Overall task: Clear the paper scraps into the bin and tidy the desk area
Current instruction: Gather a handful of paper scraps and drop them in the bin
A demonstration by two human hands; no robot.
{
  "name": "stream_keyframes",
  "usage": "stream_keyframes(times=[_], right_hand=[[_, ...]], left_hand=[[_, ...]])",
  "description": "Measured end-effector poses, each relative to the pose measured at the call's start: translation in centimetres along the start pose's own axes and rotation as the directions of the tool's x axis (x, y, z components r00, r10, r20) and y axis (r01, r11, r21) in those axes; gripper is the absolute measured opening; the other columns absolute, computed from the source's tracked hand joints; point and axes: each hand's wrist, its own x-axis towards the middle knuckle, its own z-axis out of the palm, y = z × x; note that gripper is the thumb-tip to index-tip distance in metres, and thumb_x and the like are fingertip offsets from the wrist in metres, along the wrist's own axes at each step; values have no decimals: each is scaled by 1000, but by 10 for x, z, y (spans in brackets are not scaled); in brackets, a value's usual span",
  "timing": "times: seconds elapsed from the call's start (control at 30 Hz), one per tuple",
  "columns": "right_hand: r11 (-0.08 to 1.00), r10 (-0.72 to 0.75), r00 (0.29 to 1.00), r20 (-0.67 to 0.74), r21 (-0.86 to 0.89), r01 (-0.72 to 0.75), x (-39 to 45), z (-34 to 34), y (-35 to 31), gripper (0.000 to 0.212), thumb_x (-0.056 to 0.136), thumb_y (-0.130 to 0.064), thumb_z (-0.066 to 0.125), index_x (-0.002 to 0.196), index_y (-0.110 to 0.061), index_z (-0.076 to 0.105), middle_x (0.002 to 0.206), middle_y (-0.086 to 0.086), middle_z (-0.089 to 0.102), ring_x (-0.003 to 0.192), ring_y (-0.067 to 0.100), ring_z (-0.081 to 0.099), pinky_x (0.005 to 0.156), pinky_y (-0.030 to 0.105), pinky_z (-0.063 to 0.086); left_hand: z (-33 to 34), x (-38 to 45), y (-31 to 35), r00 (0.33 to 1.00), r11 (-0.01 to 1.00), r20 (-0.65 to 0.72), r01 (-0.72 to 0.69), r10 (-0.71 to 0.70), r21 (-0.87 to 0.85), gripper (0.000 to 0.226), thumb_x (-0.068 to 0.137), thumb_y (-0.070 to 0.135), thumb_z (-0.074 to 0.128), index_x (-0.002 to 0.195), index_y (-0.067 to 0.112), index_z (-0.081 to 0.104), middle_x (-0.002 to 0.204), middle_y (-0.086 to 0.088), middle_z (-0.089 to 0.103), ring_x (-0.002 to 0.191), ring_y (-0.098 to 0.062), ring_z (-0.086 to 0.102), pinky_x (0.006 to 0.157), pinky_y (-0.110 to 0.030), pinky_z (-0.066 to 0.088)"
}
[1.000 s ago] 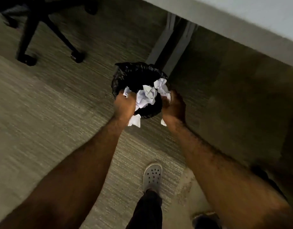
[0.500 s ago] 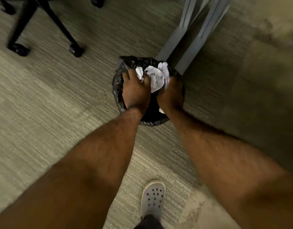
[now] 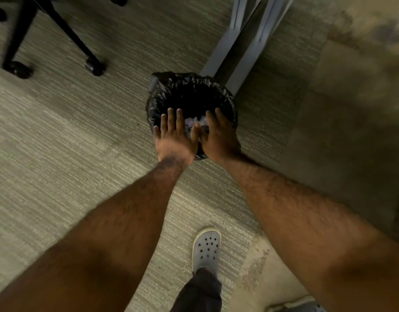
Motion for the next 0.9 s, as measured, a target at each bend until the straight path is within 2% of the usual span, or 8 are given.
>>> stream_keyframes(times=[0.13, 0.23, 0.37, 0.47, 0.53, 0.63, 0.7, 0.9], right_hand=[[997, 75, 996, 50, -11, -74, -27, -41, -23, 64, 98, -54, 31, 152, -21, 19, 163, 3, 7, 148, 23, 12, 115, 46, 25], [998, 44, 997, 69, -53, -41, -55, -72, -36, 63, 99, -51, 31, 153, -19, 19, 163, 6, 9, 147, 25, 16, 116, 40, 24], [998, 3, 998, 58, -69, 1, -108, -118, -52, 63, 100, -49, 34, 153, -18, 19, 161, 10, 17, 146, 26, 22, 116, 37, 27], [997, 54, 996, 67, -50, -50, -153, -156, -68, 61, 99, -50, 32, 152, -21, 21, 156, 12, 29, 137, 31, 37, 107, 44, 36], [995, 86, 994, 71, -65, -82, -182, -181, -76, 62, 99, -50, 31, 152, -19, 21, 157, 12, 27, 141, 30, 30, 113, 45, 27], [991, 117, 992, 56, -77, -113, -222, -220, -86, 66, 99, -54, 28, 154, -19, 15, 163, 7, 11, 148, 26, 15, 118, 42, 15], [990, 120, 992, 40, -75, -117, -250, -245, -90, 67, 99, -55, 25, 154, -20, 13, 163, 5, 5, 149, 24, 10, 118, 40, 12], [982, 163, 986, -32, -91, -165, -331, -306, -91, 67, 99, -57, 25, 154, -22, 12, 163, 3, 3, 149, 20, 5, 119, 38, 8]], left_hand=[[-39, -27, 15, 1000, 1000, -17, -12, 12, -11, 77, 93, 63, 9, 154, 15, 6, 163, -8, 5, 149, -25, 2, 120, -50, 6], [-72, -54, 27, 1000, 1000, 2, -15, 15, -25, 76, 94, 62, 11, 154, 16, 10, 162, -8, 8, 149, -26, 3, 119, -50, 6], [-118, -100, 39, 998, 999, 44, -54, 54, 3, 75, 94, 62, 10, 153, 17, 13, 163, -8, 8, 149, -30, 3, 118, -52, 8], [-154, -134, 52, 994, 998, 84, -70, 70, -2, 76, 92, 63, 8, 154, 18, 12, 163, -5, 7, 149, -29, 2, 118, -52, 6], [-179, -157, 66, 991, 996, 102, -89, 89, -9, 76, 92, 63, 9, 154, 18, 12, 163, -6, 7, 149, -31, 2, 118, -53, 6], [-212, -187, 89, 985, 991, 117, -128, 130, -31, 75, 93, 64, 9, 154, 20, 10, 163, -6, 5, 148, -33, 0, 118, -53, 5], [-232, -207, 105, 977, 985, 132, -167, 170, -30, 78, 91, 67, 4, 154, 21, 8, 163, -5, 2, 149, -31, -1, 119, -53, 4], [-278, -264, 147, 926, 939, 167, -343, 339, -4, 85, 85, 69, -7, 154, 21, 7, 163, -3, -1, 149, -26, -6, 119, -51, 0]])
